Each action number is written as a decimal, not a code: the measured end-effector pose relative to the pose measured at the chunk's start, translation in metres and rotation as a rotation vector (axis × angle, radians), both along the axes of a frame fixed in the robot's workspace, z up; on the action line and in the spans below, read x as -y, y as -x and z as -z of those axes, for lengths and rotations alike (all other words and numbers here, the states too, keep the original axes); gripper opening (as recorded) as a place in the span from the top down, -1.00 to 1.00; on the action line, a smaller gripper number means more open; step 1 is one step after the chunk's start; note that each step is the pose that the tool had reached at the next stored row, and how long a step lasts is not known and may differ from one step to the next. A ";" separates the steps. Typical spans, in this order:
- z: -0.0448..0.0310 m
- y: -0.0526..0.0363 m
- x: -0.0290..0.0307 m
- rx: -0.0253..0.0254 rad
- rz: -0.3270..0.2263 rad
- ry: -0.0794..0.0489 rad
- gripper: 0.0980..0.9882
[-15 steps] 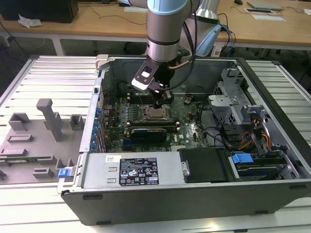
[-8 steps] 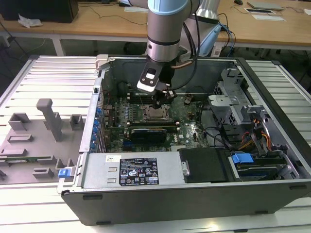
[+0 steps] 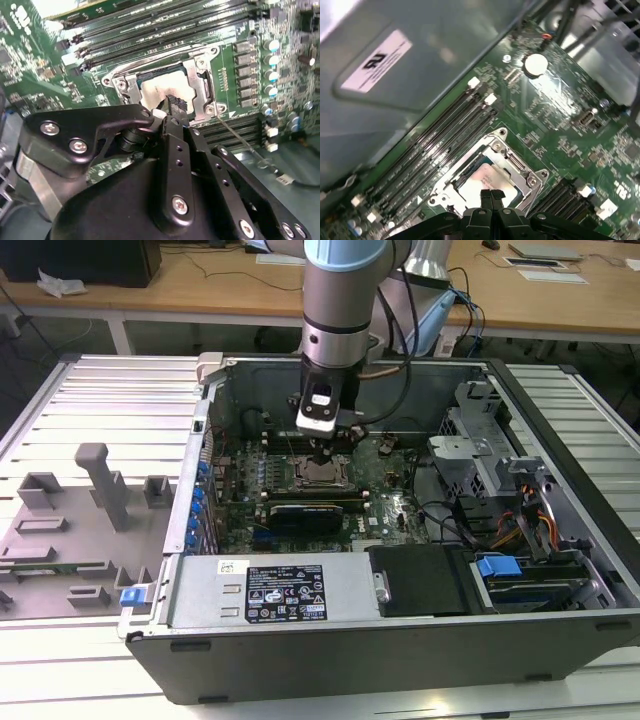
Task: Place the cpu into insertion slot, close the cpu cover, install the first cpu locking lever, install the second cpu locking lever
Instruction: 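Close the cpu cover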
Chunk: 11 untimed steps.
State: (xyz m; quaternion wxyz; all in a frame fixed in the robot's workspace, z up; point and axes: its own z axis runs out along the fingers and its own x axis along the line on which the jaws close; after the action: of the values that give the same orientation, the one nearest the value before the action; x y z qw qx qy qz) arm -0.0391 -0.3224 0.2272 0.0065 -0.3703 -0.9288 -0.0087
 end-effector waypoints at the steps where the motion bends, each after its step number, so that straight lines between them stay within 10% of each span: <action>1: 0.0000 0.0000 0.0000 0.0000 -0.020 0.000 0.98; 11: 0.0002 0.0000 0.0000 0.0000 -0.246 0.000 0.98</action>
State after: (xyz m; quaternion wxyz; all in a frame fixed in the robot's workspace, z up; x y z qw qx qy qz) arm -0.0391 -0.3224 0.2270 0.0075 -0.2534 -0.9673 -0.0076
